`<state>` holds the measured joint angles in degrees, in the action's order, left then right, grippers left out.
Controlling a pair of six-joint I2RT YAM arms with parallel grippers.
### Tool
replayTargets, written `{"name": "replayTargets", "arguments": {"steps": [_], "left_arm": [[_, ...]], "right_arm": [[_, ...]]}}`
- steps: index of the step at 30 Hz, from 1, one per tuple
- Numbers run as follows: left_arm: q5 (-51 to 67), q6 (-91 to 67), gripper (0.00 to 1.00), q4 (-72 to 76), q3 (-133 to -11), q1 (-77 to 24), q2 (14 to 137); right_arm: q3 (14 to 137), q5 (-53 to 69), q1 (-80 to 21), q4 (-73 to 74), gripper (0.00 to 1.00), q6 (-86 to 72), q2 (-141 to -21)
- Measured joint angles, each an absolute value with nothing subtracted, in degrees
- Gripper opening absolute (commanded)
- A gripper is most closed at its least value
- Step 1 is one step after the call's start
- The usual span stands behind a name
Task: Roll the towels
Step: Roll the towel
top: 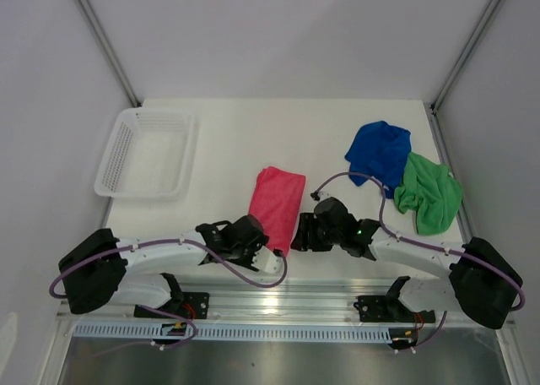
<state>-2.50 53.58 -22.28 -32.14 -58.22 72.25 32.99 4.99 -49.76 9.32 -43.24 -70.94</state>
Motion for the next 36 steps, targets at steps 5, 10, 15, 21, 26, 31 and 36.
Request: {"name": "replayTargets", "arguments": {"steps": [5, 10, 15, 21, 26, 31, 36], "left_arm": [[-4.99, 52.95, 0.30, -19.25, -32.03, -58.30, 74.32], [-5.80, 51.62, 0.01, -18.61, -31.79, -58.37, 75.57], [-1.17, 48.64, 0.01, -22.33, -32.18, -55.96, 72.31], [6.04, 45.56, 0.01, -27.35, -36.91, -50.37, 69.97], [11.44, 44.86, 0.01, -30.20, -39.59, -46.48, 70.98], [14.26, 44.42, 0.01, -31.27, -41.60, -44.53, 72.69], [15.59, 44.42, 0.01, -32.47, -41.63, -44.38, 73.36]], "right_arm": [[32.99, 4.89, -50.11, 8.73, 0.59, -36.86, -67.44], [32.91, 1.85, -50.06, 8.62, 0.61, -24.10, -58.46], [29.41, 2.04, -49.36, 2.00, 0.63, -3.42, -50.59], [21.93, 14.94, -46.39, -3.27, 0.65, 16.45, -48.93], [19.22, 16.16, -53.30, -5.26, 0.65, 29.10, -53.63], [19.33, 13.39, -58.04, -8.29, 0.65, 38.37, -62.46], [19.29, 9.69, -62.22, -15.31, 0.65, 43.92, -68.58]]}}
